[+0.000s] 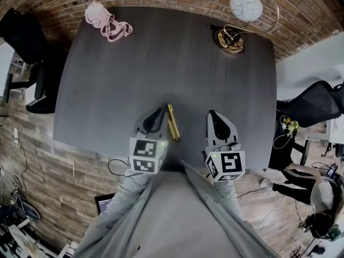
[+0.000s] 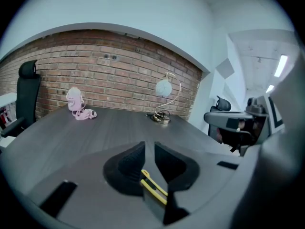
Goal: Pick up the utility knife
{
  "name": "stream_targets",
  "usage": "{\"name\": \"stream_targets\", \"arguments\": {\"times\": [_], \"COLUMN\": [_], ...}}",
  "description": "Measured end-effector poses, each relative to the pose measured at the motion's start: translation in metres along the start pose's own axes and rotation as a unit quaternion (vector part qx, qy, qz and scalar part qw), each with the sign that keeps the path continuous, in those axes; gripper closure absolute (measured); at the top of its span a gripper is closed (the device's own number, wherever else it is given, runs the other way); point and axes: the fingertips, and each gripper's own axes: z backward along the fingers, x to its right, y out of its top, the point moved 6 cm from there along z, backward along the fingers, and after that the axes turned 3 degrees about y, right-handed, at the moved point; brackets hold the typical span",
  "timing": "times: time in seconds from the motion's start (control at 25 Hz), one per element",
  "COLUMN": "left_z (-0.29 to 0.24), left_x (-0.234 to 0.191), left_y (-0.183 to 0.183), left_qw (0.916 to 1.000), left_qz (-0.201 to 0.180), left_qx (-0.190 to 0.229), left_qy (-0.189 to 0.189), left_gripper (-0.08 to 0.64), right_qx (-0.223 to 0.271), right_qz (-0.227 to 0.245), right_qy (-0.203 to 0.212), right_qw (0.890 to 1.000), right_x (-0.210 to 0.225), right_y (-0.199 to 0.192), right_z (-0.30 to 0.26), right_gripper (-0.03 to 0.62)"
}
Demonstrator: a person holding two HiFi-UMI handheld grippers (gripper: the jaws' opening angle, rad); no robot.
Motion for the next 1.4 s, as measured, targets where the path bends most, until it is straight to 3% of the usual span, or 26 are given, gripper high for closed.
{"name": "stream_targets", "arguments": {"times": [0.08,0.4,0.64,0.92,1.4], "left_z": [-0.006,-0.027,-0.047,-0.063,-0.082], "left_x": [0.002,0.010,0.021,0.022,0.025], "left_y": [-0.007,-0.040,-0.065,-0.092,-0.127], "left_qw": [0.9999,0.9966,0.9917,0.9866,0.9782], "left_qz": [0.007,0.037,0.060,0.073,0.048], "left_qx": [-0.014,-0.073,-0.113,-0.141,-0.166], "left_qy": [0.001,0.000,-0.004,0.036,0.115], "left_gripper": [0.480,0.431,0.342,0.276,0.273], "right_qx": [-0.003,-0.019,-0.032,-0.040,-0.052], "right_qz": [-0.001,-0.006,-0.010,-0.019,-0.028], "right_qy": [0.000,0.003,-0.001,-0.003,-0.002], "right_qw": [1.000,1.000,0.999,0.999,0.998], "right_x": [0.002,0.006,0.015,0.023,0.034], "right_y": [-0.002,-0.016,-0.026,-0.033,-0.043], "right_z": [0.001,-0.003,-0.005,-0.005,-0.006], "right_gripper": [0.575,0.575,0.575,0.575,0.574]}}
